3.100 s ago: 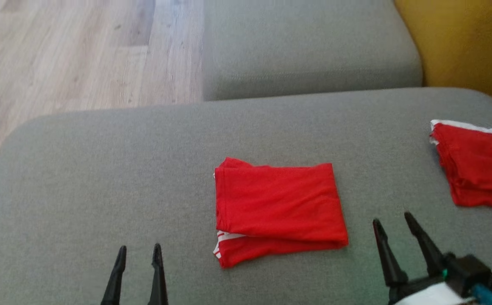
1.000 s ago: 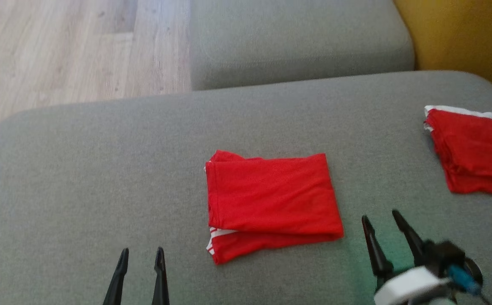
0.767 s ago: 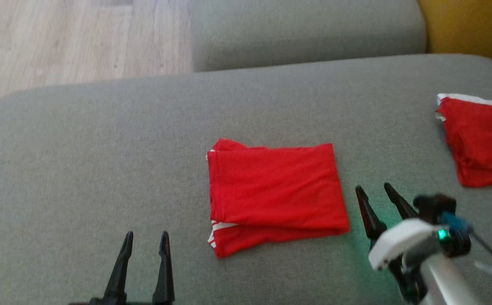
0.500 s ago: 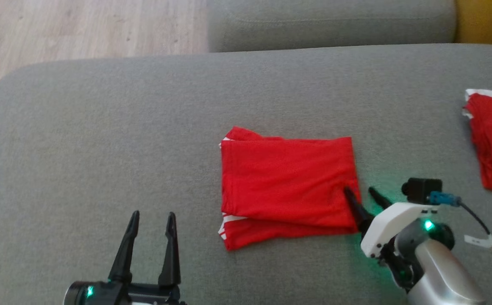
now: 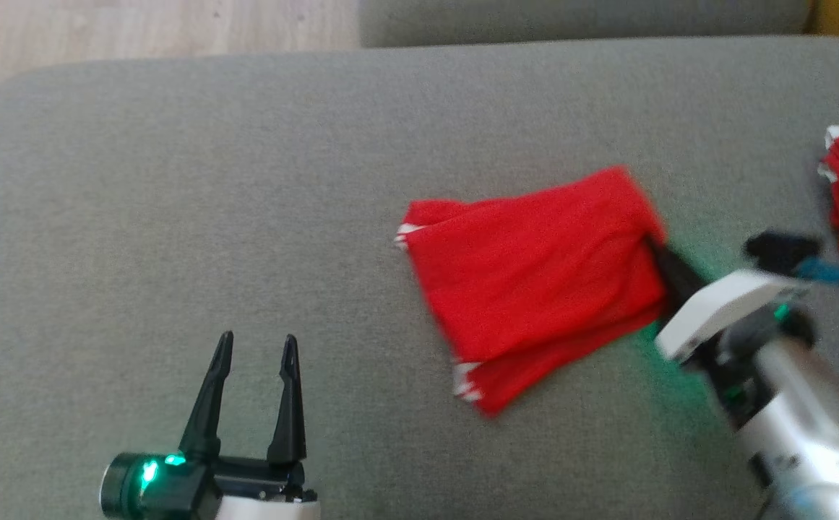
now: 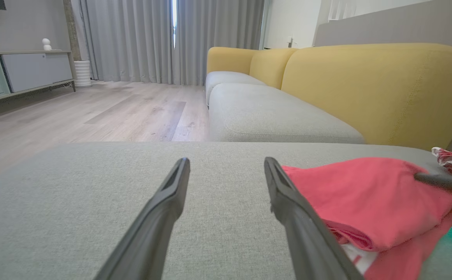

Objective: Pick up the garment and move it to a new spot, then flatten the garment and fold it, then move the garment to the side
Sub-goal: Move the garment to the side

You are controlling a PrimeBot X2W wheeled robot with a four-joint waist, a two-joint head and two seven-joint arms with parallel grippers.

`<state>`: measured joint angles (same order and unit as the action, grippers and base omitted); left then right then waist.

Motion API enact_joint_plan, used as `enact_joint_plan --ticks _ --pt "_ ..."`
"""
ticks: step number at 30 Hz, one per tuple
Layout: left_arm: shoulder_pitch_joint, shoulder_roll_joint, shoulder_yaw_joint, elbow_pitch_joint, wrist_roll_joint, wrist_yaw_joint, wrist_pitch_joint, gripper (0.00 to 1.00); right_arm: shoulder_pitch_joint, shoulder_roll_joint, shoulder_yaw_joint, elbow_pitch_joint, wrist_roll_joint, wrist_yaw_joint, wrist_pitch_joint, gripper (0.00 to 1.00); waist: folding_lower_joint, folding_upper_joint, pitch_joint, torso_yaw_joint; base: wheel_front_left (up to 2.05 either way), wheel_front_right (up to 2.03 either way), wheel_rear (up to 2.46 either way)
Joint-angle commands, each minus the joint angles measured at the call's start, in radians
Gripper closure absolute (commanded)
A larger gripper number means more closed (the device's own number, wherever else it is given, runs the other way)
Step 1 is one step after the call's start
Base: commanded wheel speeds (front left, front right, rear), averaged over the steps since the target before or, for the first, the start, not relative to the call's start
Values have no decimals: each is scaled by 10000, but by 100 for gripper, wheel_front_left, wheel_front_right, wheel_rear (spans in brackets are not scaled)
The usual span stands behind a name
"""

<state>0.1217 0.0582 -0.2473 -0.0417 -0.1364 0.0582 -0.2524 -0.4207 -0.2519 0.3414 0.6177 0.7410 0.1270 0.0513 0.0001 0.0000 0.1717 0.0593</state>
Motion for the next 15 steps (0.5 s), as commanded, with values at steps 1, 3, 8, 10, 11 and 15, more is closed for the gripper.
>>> enact_joint_plan --ticks 1,3,8,10,11,15 --pt "-399 -80 352 -355 132 9 -93 0 -376 -311 94 -397 47 37 -97 100 -1 0 249 -216 0 0 0" --pt "-550 -80 378 -503 184 -21 -93 0 -611 -915 60 -706 -41 37 -11 100 -1 0 511 -406 0 0 0" --pt "-884 -80 470 -670 369 -165 -93 0 -989 -2386 -398 -1601 -405 37 384 100 -1 0 1150 -905 0 0 0" --pt "-1035 -80 523 -721 409 -226 -93 0 -1053 -2899 -729 -2030 -620 37 634 100 -1 0 1385 -1103 0 0 0" --pt "-1109 -80 555 -757 421 -255 -93 0 -1059 -3119 -926 -2251 -739 37 781 100 -1 0 1490 -1196 0 0 0" --pt "-1429 -80 719 -865 517 -260 -93 0 -910 -3838 -2044 -3146 -1165 37 1432 100 -1 0 1781 -1461 0 0 0"
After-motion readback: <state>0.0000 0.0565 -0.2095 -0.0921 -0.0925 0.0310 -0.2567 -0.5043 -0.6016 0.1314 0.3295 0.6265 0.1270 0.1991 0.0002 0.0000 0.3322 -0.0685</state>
